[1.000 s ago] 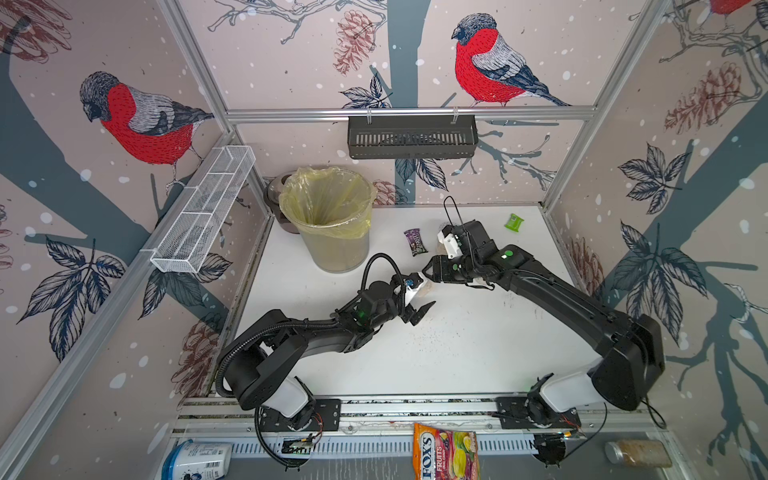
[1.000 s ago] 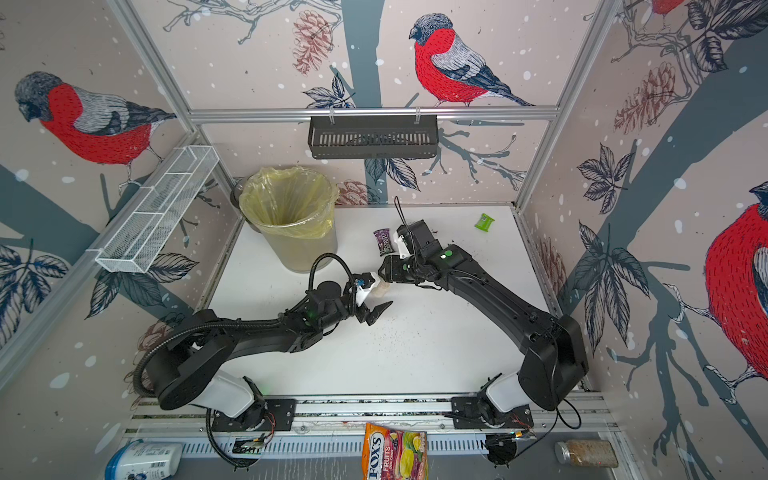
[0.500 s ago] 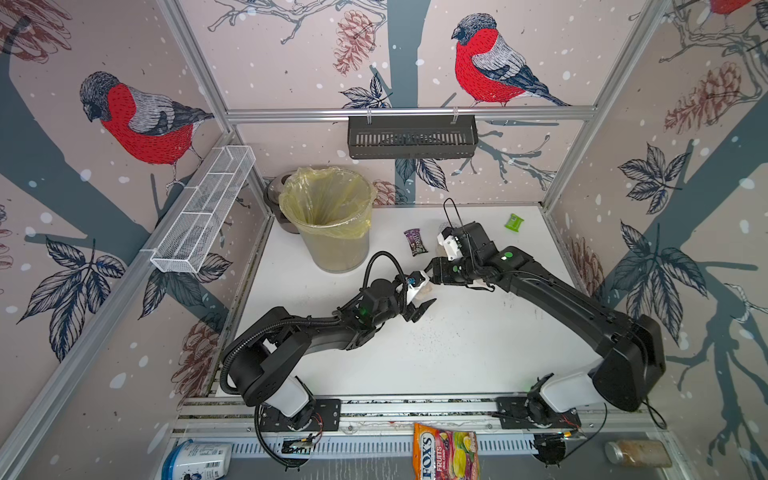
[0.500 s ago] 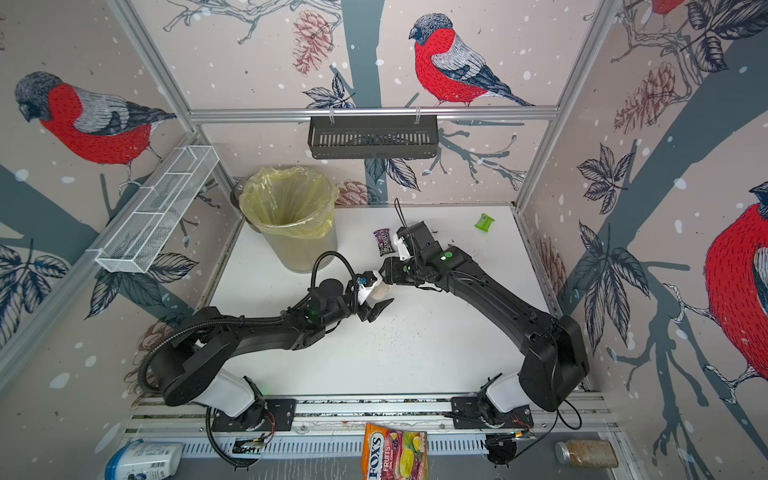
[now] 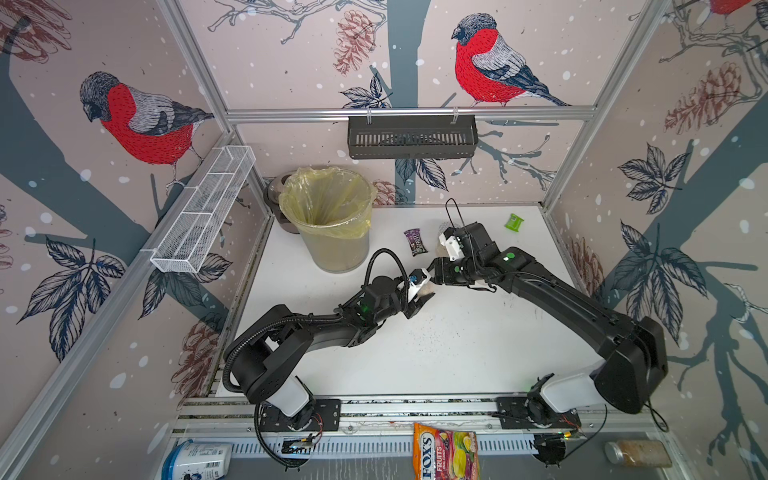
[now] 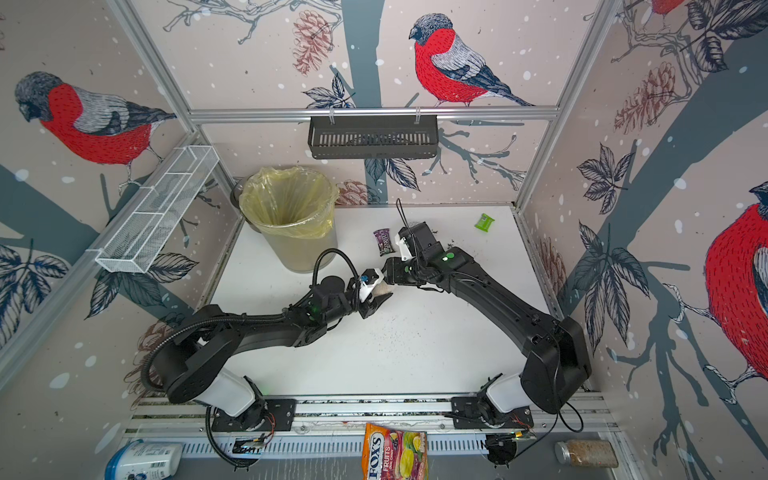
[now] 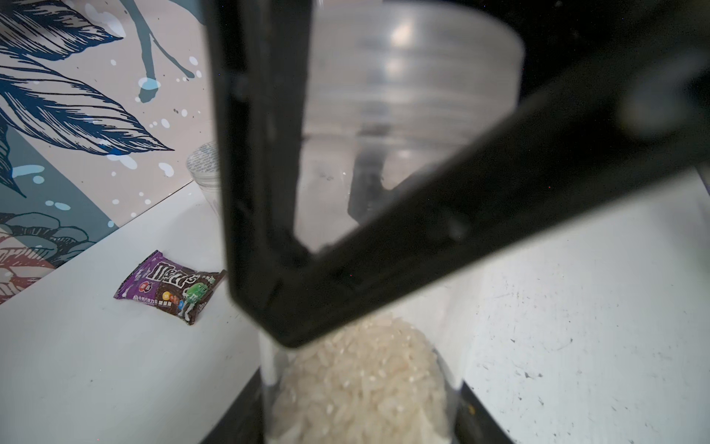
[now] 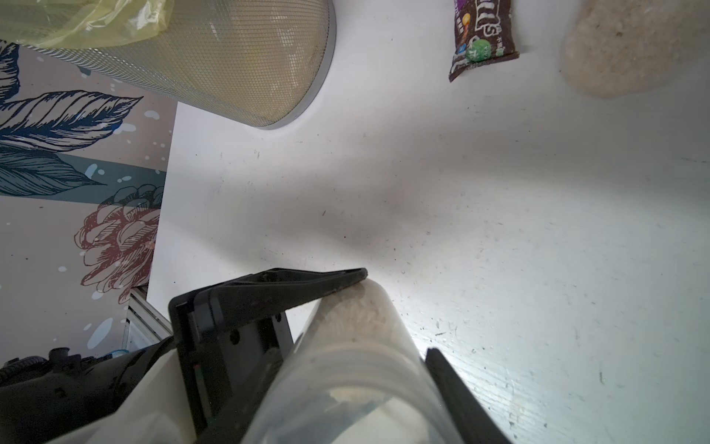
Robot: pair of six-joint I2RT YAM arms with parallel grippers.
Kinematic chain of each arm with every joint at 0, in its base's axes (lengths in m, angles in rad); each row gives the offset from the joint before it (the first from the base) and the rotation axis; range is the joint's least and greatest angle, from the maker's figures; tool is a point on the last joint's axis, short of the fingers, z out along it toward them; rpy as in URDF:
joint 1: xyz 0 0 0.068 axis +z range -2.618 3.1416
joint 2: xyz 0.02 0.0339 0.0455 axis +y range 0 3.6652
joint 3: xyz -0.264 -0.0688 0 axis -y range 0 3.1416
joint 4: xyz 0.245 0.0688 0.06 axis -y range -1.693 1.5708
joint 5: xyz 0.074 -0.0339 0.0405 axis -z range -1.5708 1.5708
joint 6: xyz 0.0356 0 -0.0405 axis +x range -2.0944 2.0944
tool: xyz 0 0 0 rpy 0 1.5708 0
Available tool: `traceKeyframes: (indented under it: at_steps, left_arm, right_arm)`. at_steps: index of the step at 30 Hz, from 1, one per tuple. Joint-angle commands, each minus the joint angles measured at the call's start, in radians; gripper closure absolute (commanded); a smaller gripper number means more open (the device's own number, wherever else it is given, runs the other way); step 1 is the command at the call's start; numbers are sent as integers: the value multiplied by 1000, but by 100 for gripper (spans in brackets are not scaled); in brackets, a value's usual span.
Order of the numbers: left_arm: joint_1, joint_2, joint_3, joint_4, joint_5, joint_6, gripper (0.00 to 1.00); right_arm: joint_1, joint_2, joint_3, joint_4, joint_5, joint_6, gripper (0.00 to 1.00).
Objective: Empty moldy rice from jars
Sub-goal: Pick up the jar from the center of the board.
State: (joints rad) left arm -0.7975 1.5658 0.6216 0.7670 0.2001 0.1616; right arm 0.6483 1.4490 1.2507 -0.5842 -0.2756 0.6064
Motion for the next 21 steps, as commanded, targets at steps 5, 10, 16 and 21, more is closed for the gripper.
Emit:
traceKeyframes:
  at_steps: [5, 10, 16, 21]
  left_arm:
    - [3, 2, 17, 4, 23, 5, 53]
    - [6, 5, 22, -3, 21, 10, 60]
    - [6, 7, 16, 8, 21, 15, 67]
    - [6, 2, 9, 8, 10, 17, 69]
  right_arm:
    - [-2, -7, 2, 64, -15, 16, 49]
    - [-11, -9, 0, 70, -16, 20, 39]
    - [-24, -20, -16, 86, -25, 35, 28]
    - [-33, -38, -19, 83, -13, 42, 9]
